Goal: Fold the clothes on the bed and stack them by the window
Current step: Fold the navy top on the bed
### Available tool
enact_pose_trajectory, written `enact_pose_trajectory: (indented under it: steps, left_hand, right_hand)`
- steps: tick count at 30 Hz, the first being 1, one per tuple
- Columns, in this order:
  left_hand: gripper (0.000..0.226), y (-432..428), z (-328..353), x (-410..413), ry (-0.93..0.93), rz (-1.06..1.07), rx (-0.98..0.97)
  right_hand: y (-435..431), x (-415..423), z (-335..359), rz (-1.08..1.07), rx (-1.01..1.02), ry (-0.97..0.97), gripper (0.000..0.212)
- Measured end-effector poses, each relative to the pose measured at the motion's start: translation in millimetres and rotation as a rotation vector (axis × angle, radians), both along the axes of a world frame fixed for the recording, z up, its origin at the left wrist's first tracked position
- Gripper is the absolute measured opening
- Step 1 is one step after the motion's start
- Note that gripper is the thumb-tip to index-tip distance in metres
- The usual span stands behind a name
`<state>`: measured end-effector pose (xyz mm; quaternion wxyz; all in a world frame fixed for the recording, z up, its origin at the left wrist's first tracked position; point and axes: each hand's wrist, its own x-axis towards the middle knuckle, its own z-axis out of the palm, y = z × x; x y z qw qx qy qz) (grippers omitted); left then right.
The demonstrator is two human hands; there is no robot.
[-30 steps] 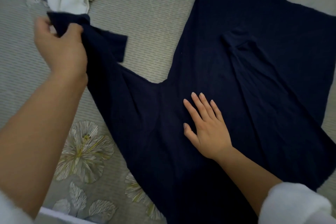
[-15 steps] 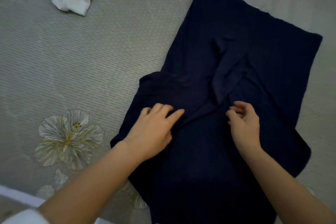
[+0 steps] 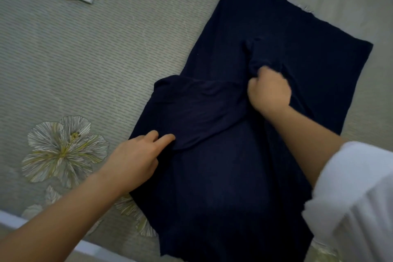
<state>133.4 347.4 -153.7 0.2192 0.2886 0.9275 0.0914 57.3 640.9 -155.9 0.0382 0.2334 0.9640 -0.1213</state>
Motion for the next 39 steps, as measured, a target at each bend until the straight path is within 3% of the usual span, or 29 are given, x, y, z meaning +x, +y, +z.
enact_pose_trajectory:
  steps: [1, 4, 5, 7, 10, 14, 19, 22, 24, 26, 28, 30, 34, 37, 39]
  left_hand:
    - [0.063, -1, 6, 1, 0.007, 0.003, 0.029]
    - [0.062, 1, 18, 9, 0.075, -0.039, 0.163]
    - [0.062, 5, 19, 14, 0.05, -0.065, 0.208]
    - [0.063, 16, 19, 24, -0.016, -0.126, 0.251]
    - [0.066, 29, 8, 33, 0.064, -0.175, 0.141]
    - [0.072, 31, -3, 28, 0.065, -0.037, -0.082]
    - [0.073, 23, -7, 39, -0.02, -0.036, -0.062]
    - [0.08, 23, -6, 38, -0.073, -0.073, -0.141]
    - [0.081, 25, -6, 37, -0.128, -0.079, -0.158]
    - [0.073, 29, -2, 36, -0.117, -0.068, -0.095]
    - [0.062, 33, -2, 39, 0.005, -0.066, 0.025]
    - [0.061, 40, -4, 41, 0.088, -0.078, 0.043]
    - [0.06, 51, -21, 51, 0.058, -0.1, -0.059]
    - [0.06, 57, -32, 59, 0.023, -0.078, -0.107]
    - [0.06, 59, -34, 62, 0.02, -0.078, -0.112]
  right_hand:
    - [14, -5, 6, -0.157, -0.145, 0.114, 0.025]
    - [52, -1, 27, -0.799, -0.856, 0.572, 0.017]
    - [61, 10, 29, -0.948, -1.032, 0.633, 0.015]
    - [73, 37, 23, -1.084, -1.266, 0.568, 0.019]
    - [77, 62, 12, -1.081, -1.389, 0.362, 0.028]
    - [82, 50, 6, -1.005, -1.269, 0.327, 0.035]
    - [110, 43, 20, -0.89, -1.205, 0.632, 0.045]
    - [131, 56, 15, -0.903, -1.085, 0.441, 0.037]
    - [145, 68, -1, -0.957, -0.976, 0.265, 0.044]
    - [151, 77, -9, -0.937, -0.781, 0.268, 0.047]
    - [148, 84, -12, -0.724, -0.389, 0.279, 0.052]
    - [133, 94, -12, -0.352, -0.073, 0.228, 0.062]
    - [87, 121, -18, 0.222, -0.01, -0.028, 0.068]
    - [55, 145, -23, 0.358, -0.037, -0.242, 0.067]
    - [38, 165, -20, 0.367, -0.083, -0.278, 0.066]
